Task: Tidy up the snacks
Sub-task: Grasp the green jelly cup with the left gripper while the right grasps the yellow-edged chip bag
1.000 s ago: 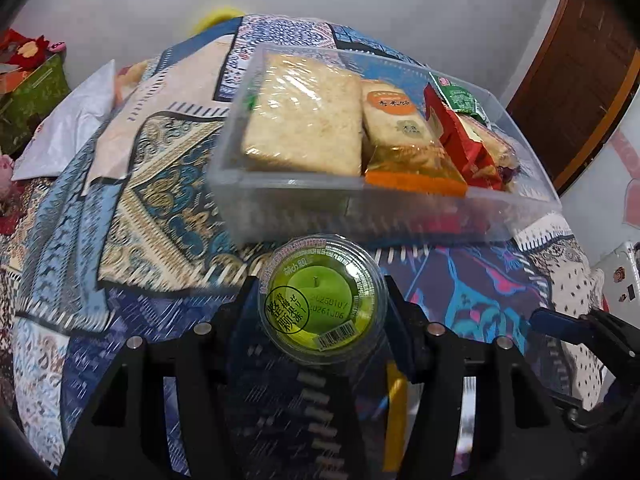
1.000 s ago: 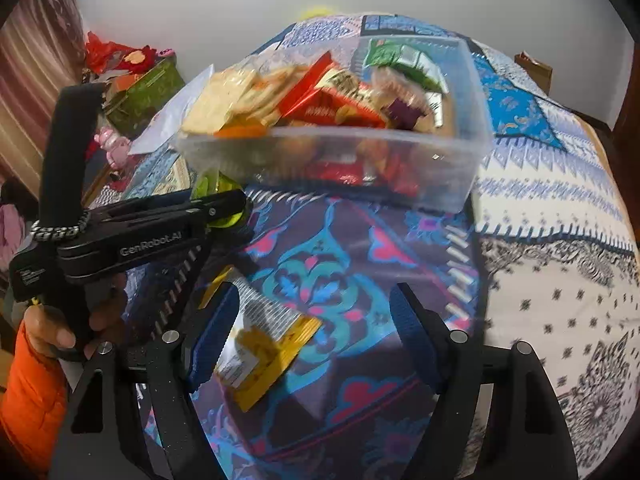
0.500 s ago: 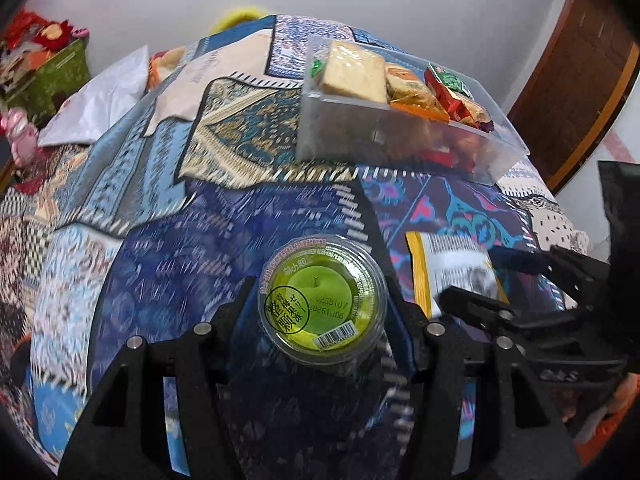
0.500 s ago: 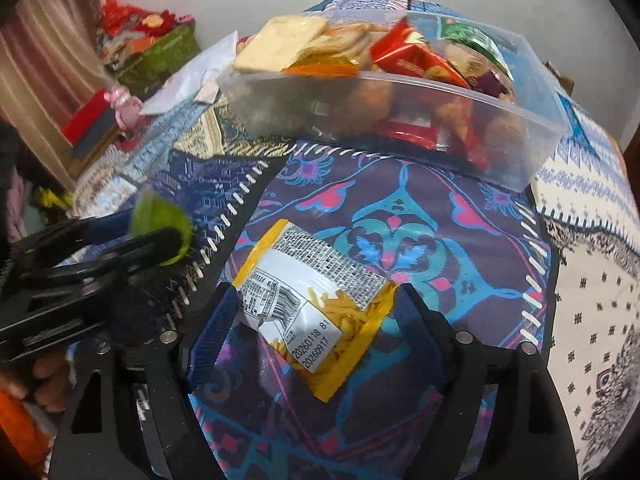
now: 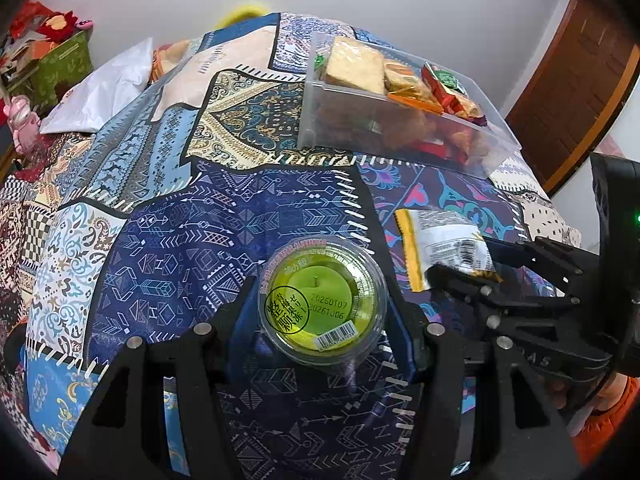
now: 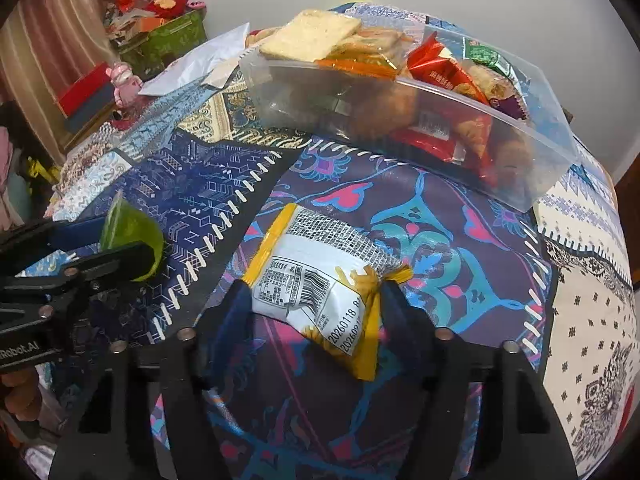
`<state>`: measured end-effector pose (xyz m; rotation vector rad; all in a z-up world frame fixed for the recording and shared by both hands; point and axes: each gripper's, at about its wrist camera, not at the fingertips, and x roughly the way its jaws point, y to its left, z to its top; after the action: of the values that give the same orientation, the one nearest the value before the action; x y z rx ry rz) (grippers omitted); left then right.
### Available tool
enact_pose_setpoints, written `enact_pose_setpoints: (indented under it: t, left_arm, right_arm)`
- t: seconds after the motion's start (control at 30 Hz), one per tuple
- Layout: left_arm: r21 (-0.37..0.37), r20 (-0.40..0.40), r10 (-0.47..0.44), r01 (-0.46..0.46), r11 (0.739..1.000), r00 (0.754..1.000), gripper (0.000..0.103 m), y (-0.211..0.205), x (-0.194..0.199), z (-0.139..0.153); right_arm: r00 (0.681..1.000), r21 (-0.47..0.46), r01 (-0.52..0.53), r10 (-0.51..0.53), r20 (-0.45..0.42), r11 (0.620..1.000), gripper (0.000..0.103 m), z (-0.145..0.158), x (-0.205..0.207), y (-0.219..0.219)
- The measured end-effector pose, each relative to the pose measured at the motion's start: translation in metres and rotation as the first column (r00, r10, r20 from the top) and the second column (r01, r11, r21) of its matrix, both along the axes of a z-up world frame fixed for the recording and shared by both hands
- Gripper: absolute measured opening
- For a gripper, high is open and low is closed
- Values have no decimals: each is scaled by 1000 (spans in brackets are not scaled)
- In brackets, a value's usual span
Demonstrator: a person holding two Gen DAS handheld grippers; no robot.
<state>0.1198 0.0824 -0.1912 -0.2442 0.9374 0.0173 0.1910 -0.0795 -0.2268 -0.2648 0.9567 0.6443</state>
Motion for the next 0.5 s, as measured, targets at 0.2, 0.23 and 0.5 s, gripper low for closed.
enact_pose_setpoints:
  t: [0.2, 0.23, 0.5]
  left_arm:
    - [5, 10, -13, 12, 1000, 1000, 58, -5, 4, 6]
    - [7, 13, -15, 15, 1000, 1000, 58, -6, 5, 7]
    - [27, 55, -33, 31, 999, 998, 58, -13, 15, 25]
  right_arm:
    - [1000, 41, 10, -9, -10, 999, 41, 4, -1, -11]
    - [1000, 42, 8, -7, -6, 999, 39, 5, -2, -11]
    - [999, 85, 39, -41, 24, 996, 36, 23, 1, -24]
